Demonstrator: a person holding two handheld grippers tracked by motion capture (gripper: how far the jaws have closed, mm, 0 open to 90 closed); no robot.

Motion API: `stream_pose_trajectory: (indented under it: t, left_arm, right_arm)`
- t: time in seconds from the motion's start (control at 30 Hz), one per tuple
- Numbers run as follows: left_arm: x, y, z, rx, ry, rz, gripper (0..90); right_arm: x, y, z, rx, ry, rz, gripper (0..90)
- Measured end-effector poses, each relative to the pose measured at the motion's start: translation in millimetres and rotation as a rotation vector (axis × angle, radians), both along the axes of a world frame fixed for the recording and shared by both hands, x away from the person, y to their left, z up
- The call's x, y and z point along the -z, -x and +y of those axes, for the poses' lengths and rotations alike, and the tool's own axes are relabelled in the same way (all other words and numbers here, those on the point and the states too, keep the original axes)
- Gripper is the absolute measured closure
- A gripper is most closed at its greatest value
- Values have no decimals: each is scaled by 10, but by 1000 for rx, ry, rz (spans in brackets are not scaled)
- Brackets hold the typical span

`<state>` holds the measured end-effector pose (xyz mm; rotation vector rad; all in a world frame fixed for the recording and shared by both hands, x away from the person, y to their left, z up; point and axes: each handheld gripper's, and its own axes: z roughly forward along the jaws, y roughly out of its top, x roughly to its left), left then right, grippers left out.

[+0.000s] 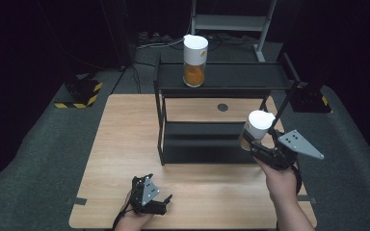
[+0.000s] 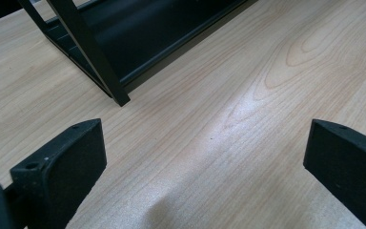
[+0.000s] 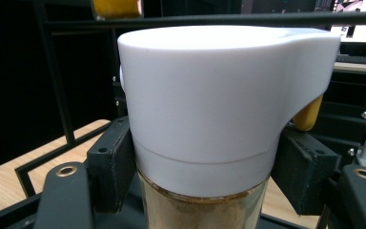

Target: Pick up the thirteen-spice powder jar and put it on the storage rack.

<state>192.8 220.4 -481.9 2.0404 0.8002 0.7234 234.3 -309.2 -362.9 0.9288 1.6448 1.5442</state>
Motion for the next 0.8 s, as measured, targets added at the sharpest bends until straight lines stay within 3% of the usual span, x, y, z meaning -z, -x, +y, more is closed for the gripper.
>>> stream_pose_trajectory:
  t: [0.37,0.8]
  left_arm:
    - [1,-1,9,1,4,0,8]
    - [6,-2,19,3,11,0,8]
  right_arm:
    - [-238,-103,18,5,10,-28,301]
    - [-495,-180,0,6,-17,-52,301]
